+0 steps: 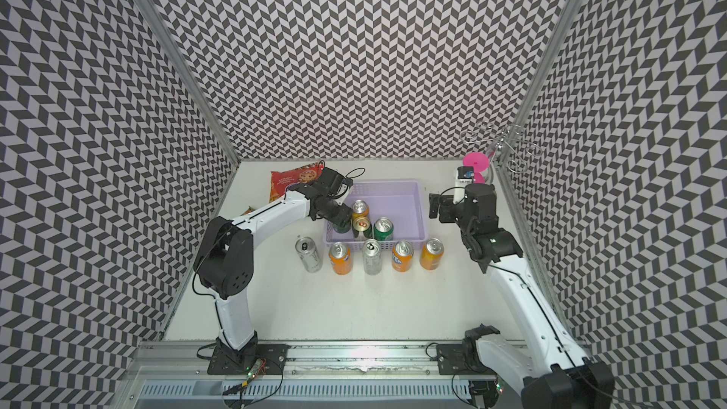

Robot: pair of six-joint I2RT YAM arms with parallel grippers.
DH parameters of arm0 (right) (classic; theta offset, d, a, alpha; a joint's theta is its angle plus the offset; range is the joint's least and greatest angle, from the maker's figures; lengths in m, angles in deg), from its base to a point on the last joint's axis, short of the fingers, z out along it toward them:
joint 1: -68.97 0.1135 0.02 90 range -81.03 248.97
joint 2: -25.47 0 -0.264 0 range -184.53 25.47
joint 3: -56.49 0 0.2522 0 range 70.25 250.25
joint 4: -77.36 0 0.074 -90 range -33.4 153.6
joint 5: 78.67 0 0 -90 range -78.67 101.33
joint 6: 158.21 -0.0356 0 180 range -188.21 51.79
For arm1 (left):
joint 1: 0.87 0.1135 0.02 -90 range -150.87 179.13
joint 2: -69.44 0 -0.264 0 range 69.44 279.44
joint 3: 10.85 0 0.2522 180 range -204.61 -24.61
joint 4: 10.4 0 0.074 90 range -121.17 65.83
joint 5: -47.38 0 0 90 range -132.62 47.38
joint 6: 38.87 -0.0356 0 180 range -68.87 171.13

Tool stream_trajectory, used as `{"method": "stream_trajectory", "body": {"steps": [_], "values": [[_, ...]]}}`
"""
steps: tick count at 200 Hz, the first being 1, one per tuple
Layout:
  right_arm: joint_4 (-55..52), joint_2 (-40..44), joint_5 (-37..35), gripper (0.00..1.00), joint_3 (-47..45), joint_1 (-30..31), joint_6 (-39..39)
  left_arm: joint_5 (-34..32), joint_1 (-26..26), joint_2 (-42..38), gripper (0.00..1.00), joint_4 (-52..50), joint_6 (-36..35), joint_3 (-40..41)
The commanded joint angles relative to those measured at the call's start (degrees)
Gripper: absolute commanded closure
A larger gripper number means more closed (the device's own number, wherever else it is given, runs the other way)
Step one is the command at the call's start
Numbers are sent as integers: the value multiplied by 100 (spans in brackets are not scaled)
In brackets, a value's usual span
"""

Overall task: Take out the drinks from the basket
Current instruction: Pick up the drink from the basket.

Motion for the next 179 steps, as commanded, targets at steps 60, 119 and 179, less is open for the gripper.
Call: {"method": "stream_trajectory", "body": {"steps": [60, 119, 179], "values": [[322, 112, -25, 0, -87, -18, 49, -36, -34, -954, 45, 193, 102, 148], [340, 113, 3, 0, -96, -16, 42, -168, -146, -1766, 46, -11, 237, 158], [342, 117, -1, 0, -96, -20, 42, -280, -368, -2688, 47, -445, 388, 63]]}}
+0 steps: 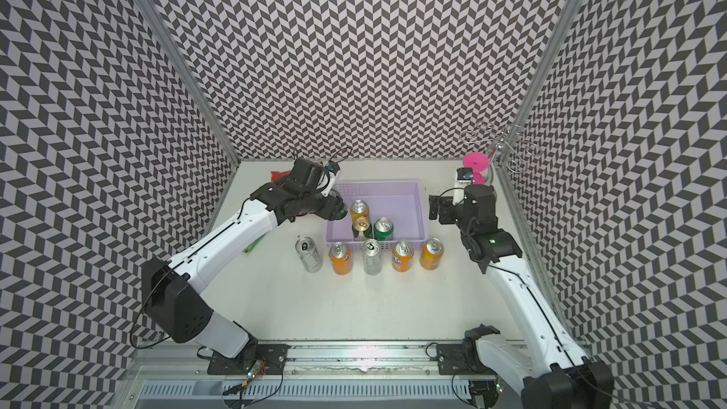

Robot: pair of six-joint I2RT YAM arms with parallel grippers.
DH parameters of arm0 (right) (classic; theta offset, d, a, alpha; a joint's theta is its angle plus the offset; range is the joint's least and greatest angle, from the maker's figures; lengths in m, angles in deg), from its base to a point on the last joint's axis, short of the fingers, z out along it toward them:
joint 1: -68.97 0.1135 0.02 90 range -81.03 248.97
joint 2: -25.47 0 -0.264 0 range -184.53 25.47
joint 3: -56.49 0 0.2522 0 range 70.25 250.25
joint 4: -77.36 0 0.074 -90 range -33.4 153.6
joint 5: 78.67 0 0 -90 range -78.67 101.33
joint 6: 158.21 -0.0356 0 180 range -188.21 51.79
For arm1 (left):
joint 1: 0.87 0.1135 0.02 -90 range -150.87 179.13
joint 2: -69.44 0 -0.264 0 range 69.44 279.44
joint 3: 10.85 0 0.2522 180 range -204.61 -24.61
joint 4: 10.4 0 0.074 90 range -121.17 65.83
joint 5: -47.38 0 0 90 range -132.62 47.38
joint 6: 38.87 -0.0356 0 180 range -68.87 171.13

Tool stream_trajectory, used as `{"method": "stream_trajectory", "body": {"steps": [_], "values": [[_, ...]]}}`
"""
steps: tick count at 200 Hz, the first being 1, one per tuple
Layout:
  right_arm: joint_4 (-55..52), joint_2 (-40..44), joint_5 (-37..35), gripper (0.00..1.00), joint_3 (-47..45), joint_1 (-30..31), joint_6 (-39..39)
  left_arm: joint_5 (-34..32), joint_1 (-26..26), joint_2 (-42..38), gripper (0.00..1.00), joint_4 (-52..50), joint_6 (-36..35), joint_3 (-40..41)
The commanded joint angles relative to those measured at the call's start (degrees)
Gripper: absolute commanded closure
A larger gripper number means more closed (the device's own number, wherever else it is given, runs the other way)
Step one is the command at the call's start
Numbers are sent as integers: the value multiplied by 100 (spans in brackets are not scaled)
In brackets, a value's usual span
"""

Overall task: Take out the drinks from the basket
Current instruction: Pick up the drink from the basket, then place the drink at the center of the board.

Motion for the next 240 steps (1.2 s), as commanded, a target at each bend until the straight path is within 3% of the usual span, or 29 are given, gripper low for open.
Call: {"method": "stream_trajectory", "body": {"steps": [1, 147, 240], "values": [[334, 115, 0, 0, -39, -18, 9, -135, -132, -507, 47, -11, 141, -189], [325, 82, -30, 1, -37, -16, 7, -945, -2002, -2011, 49, -1568, 1433, 487], [303, -1, -93, 0, -12, -24, 19, -739, -2262, -2925, 50, -1629, 2533, 1782]]}}
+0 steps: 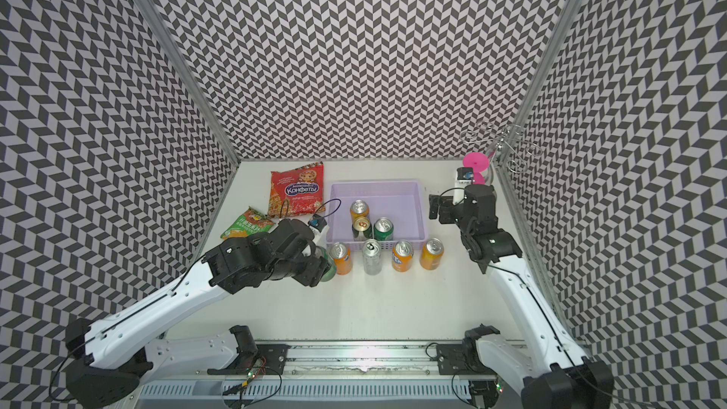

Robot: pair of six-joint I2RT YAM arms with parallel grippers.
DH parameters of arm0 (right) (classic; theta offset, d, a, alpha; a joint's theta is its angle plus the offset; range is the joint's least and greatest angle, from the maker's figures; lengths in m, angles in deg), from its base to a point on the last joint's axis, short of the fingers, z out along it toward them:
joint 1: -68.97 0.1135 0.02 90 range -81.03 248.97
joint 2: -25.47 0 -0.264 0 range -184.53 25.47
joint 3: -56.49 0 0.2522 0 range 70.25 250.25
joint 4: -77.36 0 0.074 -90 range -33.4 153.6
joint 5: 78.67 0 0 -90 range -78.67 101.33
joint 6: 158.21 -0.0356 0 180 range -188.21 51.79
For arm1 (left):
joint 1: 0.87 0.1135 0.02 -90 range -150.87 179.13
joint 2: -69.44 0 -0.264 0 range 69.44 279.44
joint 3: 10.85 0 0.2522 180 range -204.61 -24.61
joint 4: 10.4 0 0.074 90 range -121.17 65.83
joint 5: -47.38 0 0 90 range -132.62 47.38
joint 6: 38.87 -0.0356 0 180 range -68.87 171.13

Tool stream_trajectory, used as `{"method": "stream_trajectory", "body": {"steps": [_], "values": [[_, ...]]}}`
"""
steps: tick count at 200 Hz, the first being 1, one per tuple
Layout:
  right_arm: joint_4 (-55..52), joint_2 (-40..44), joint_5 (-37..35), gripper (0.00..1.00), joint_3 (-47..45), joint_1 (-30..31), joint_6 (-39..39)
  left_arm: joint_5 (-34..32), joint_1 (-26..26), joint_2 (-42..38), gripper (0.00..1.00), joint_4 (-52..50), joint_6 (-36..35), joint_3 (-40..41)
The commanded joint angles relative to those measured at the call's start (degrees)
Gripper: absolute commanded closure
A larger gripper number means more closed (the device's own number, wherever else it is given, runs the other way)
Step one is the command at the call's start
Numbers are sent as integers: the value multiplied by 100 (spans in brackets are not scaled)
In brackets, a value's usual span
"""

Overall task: Take out the drinks from the basket
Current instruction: Place the drink at the center of the board.

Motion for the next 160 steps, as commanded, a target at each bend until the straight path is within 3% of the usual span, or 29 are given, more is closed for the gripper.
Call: {"method": "stream_trajectory", "body": {"steps": [1, 92, 160], "values": [[265, 1, -70, 0, -12, -18, 20, -37, -77, -278, 50, 211, 513, 65], [282, 52, -186, 0, -30, -19, 4, -602, -682, -388, 52, 753, 1831, 1146], [282, 44, -169, 1, -32, -22, 15, -949, -808, -24, 50, 1216, 2091, 1860]]}}
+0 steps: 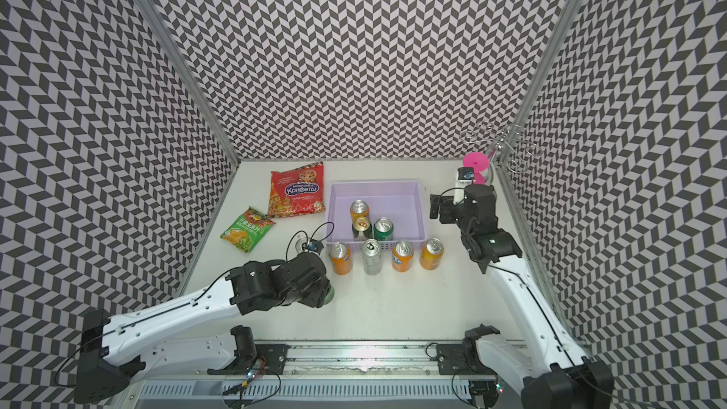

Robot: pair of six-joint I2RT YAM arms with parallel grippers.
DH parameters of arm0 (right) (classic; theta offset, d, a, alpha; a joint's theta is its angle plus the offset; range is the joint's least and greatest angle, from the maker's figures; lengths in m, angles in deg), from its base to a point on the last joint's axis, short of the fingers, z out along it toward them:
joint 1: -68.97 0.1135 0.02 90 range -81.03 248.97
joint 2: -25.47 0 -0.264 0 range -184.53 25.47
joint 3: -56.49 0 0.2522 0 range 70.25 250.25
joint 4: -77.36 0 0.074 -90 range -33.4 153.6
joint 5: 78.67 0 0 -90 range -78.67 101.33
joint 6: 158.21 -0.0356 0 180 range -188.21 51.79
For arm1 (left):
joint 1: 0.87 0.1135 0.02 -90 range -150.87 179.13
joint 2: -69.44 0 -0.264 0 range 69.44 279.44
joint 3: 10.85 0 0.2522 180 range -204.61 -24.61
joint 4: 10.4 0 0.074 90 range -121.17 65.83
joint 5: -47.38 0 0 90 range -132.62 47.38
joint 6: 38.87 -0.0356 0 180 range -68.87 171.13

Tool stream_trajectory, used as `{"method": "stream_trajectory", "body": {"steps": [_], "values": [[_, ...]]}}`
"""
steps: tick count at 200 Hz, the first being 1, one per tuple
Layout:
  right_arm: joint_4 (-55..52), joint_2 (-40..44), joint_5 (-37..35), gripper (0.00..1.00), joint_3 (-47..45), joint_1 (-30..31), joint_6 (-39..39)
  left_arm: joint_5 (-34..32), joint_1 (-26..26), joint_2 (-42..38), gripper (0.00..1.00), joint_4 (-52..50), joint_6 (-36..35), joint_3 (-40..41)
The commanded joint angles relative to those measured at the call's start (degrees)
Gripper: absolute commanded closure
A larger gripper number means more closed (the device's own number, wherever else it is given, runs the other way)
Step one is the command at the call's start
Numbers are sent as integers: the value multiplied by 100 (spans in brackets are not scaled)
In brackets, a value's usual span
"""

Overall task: Take out the drinks from the basket
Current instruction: Place the drink at the center of the board.

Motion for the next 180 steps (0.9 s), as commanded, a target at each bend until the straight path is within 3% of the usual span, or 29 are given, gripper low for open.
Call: {"method": "stream_trajectory", "body": {"steps": [1, 120, 180], "values": [[279, 44, -57, 1, -31, -18, 13, -337, -37, 71, 50, 475, 201, 132], [305, 35, -46, 0, -41, -17, 20, -451, -46, 437, 43, 820, 218, 508], [322, 27, -34, 0, -48, -15, 20, -566, -47, 551, 31, 862, 203, 500]]}}
